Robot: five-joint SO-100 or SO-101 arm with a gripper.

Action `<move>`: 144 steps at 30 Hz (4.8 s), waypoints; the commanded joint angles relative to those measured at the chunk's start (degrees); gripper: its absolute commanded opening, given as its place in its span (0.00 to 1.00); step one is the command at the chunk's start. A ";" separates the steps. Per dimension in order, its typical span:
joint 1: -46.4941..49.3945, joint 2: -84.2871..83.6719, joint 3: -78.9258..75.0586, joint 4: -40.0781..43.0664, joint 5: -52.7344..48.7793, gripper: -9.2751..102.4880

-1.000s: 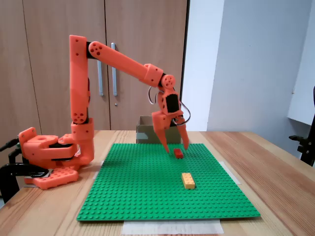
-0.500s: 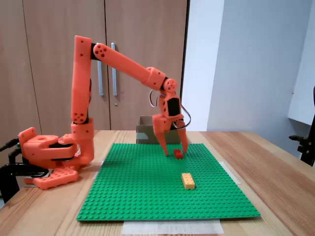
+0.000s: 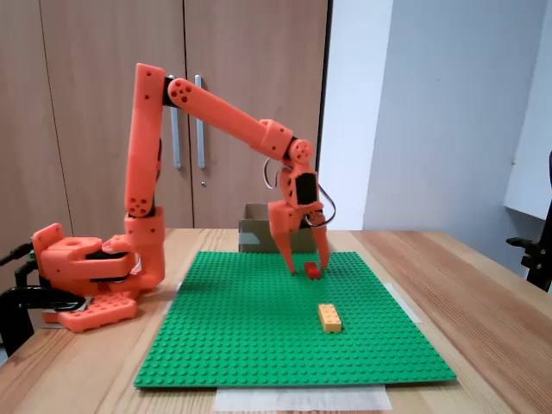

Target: Pick the red lego block and put it in the box.

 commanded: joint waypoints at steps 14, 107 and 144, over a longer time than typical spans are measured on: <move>0.79 -0.18 -1.93 0.18 0.62 0.30; -24.43 25.14 -7.65 15.03 -3.43 0.12; -28.92 10.99 -11.43 11.16 -0.97 0.12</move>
